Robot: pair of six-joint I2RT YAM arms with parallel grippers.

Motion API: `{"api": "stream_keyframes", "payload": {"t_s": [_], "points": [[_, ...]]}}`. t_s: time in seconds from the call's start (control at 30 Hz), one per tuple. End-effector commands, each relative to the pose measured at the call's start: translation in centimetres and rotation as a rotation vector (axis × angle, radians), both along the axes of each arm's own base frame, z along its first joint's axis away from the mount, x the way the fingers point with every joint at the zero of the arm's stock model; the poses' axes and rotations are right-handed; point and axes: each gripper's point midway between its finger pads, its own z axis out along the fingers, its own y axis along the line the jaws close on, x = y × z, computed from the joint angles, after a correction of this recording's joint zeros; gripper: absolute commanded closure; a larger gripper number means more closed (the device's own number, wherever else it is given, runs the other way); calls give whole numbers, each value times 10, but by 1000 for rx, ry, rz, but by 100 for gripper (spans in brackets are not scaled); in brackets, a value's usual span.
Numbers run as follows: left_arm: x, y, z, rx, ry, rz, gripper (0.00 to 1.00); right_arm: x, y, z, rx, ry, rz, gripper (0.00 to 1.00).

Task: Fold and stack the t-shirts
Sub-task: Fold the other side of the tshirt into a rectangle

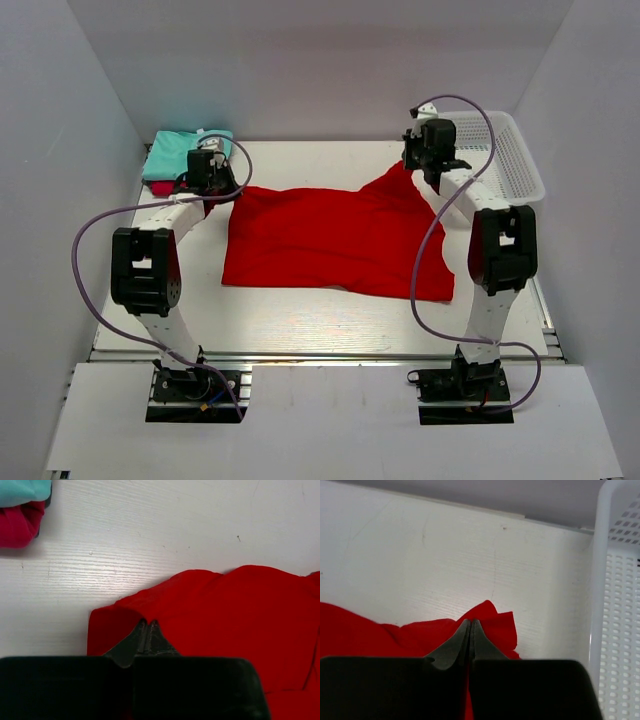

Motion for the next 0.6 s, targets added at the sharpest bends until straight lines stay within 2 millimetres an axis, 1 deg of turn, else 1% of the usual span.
{"api": "stream_keyframes", "payload": {"t_s": [0.0, 0.03, 0.07, 0.1, 0.13, 0.17, 0.2, 0.23, 0.27, 0.3, 0.33, 0.37, 0.4, 0.43, 0.47, 0.5, 0.53, 0.57], "points": [[-4, -8, 17, -12, -46, -44, 100, -10, 0, 34, -3, -95, 32, 100], [-7, -8, 12, -11, -35, -44, 100, -16, -1, 34, -1, -95, 35, 100], [-9, -8, 18, -12, -52, -44, 100, -19, -4, 44, -4, -120, 19, 100], [-11, -6, 19, -6, -52, -36, 100, -25, -6, 37, -5, -103, 15, 100], [-13, -6, 20, -6, -60, -35, 100, -33, -8, 45, -3, -115, 10, 100], [-16, -5, 19, -7, -61, -35, 100, -35, -12, 46, -5, -123, -6, 100], [-20, -5, 25, -7, -74, -36, 100, -39, -13, 45, -5, -119, -10, 100], [-21, -3, 28, -3, -86, -28, 100, -50, -16, 47, -7, -120, -16, 100], [-27, -3, 23, -2, -74, -28, 100, -54, -18, 47, -6, -118, -23, 100], [-29, 2, 23, 13, -75, -5, 100, -62, -18, 39, -8, -102, -21, 100], [-29, 4, 33, 19, -98, 7, 100, -70, -25, 41, -10, -108, -58, 100], [-36, 10, 24, 37, -75, 30, 100, -74, -31, 51, -9, -130, -88, 100], [-39, 10, 25, 45, -78, 26, 100, -84, -34, 46, -11, -115, -100, 100], [-42, 13, 30, 59, -94, 30, 100, -90, -42, 37, -25, -97, -132, 100], [-47, 15, 26, 66, -85, 39, 100, -99, -43, 35, -2, -85, -147, 100], [-48, 16, 27, 82, -99, 28, 100, -106, -45, 40, 3, -93, -153, 100], [-50, 19, 28, 96, -103, 29, 100, -116, -47, 25, 11, -56, -168, 100], [-53, 22, 26, 108, -99, 46, 100, -123, -47, 39, 24, -86, -169, 100]]}}
